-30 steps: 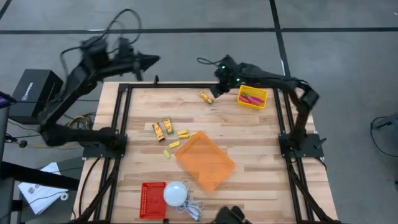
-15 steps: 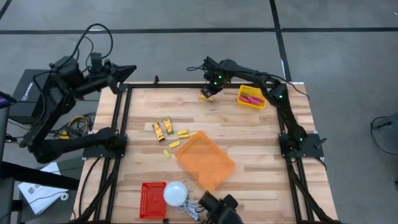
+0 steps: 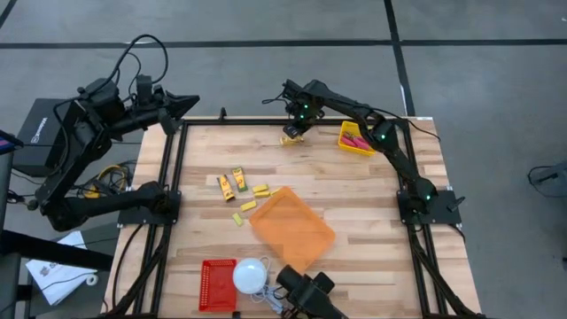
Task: Pick & Place School Supplies
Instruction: Move the crayon pack to the middle left of the table
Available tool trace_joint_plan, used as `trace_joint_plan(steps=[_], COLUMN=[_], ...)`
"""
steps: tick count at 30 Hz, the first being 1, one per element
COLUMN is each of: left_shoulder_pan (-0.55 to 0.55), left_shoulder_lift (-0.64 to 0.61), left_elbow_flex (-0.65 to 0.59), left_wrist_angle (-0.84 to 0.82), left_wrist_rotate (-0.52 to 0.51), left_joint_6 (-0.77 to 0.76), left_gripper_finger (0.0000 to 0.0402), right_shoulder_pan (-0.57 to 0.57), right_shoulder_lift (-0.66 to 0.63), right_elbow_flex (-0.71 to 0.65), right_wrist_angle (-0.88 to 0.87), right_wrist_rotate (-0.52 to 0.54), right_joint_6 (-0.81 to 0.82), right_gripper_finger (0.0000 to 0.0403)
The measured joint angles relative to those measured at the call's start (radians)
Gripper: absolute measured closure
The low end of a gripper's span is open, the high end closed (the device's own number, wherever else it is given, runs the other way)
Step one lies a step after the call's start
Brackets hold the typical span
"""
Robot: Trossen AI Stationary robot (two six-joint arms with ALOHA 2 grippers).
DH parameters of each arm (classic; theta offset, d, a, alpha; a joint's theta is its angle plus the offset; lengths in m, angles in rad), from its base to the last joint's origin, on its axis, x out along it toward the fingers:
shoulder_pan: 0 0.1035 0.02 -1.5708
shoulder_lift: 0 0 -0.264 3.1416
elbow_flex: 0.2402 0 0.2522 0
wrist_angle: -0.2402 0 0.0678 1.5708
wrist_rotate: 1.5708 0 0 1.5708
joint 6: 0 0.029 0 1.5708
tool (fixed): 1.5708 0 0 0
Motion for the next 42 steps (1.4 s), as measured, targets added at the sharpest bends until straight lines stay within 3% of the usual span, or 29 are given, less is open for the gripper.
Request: trace_joint_plan(steps=[11,13,17,20,22,25,30,42], left_shoulder_pan=[0.000,0.000,0.000,0.000,0.000,0.000,0.000,-0.001], left_shoulder_lift=[0.000,-0.002,-0.008,-0.013,-0.017,-0.022,-0.012,0.017], left_elbow_flex=[0.000,0.000,0.000,0.001,0.001,0.001,0.001,0.001], left_wrist_angle=[0.001,0.002,0.010,0.027,0.031,0.037,0.067,0.080], left_wrist_rotate=[0.028,0.036,0.061,0.080,0.087,0.084,0.078,0.079], left_joint_6=[0.015,0.015,0.010,-0.016,-0.020,-0.027,-0.028,-0.034], left_gripper_finger=[0.0401,0.0401,0.0401,0.0401,0.0401,0.0401,0.0401,0.0401], right_shoulder_pan=[0.038,0.031,-0.021,-0.024,-0.025,-0.039,-0.059,-0.009], right_shoulder_lift=[0.003,0.003,-0.006,-0.054,-0.100,-0.149,-0.123,-0.015], right_elbow_flex=[-0.002,-0.002,-0.002,-0.002,-0.002,0.002,-0.003,-0.003], right_wrist_angle=[-0.025,-0.035,0.082,0.205,0.222,0.144,-0.036,-0.091], right_wrist_rotate=[-0.107,-0.171,-0.438,-0.474,-0.463,-0.313,-0.151,-0.082], right_joint_6=[0.020,0.025,-0.010,0.009,0.015,0.013,-0.035,-0.077], right_gripper_finger=[0.0403,0.0403,0.0403,0.0403,0.0403,0.0403,0.0403,0.0403])
